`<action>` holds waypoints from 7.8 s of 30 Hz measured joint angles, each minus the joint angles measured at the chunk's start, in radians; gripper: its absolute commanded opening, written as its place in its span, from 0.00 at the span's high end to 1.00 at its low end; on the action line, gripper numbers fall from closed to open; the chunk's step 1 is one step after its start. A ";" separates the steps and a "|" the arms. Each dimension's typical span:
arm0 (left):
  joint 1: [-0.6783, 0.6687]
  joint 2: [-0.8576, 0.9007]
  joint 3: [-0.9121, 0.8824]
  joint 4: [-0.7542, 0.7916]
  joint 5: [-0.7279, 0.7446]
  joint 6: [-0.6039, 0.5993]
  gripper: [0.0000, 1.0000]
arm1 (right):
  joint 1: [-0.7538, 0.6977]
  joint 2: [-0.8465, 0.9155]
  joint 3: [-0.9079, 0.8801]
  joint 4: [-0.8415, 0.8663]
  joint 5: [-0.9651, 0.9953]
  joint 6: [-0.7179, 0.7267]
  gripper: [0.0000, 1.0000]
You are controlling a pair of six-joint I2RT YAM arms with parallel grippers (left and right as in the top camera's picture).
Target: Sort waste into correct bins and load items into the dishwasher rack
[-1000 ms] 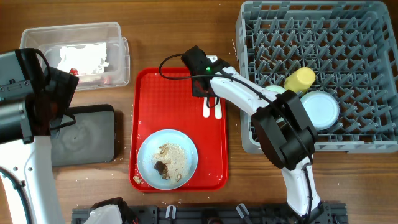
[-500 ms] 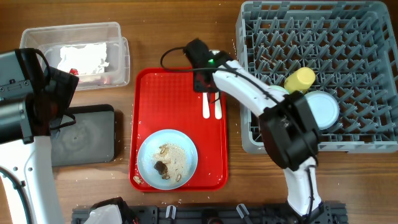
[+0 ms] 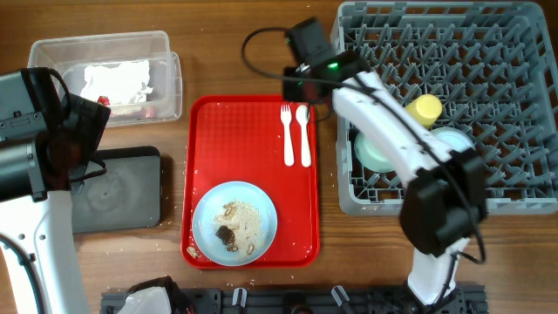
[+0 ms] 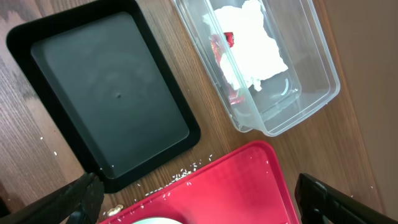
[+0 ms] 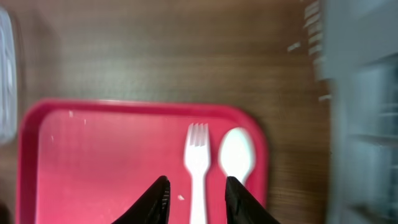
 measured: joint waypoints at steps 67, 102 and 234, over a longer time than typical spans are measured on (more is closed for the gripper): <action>0.000 0.000 0.000 0.000 0.000 0.000 0.00 | -0.294 -0.155 0.081 -0.070 -0.109 -0.072 0.89; 0.000 0.000 0.000 0.000 0.000 0.000 0.00 | 0.003 0.224 0.065 -0.252 -0.014 -0.039 0.66; 0.000 0.000 0.000 0.000 0.000 0.000 0.00 | -0.048 0.327 0.071 0.327 0.166 0.407 0.46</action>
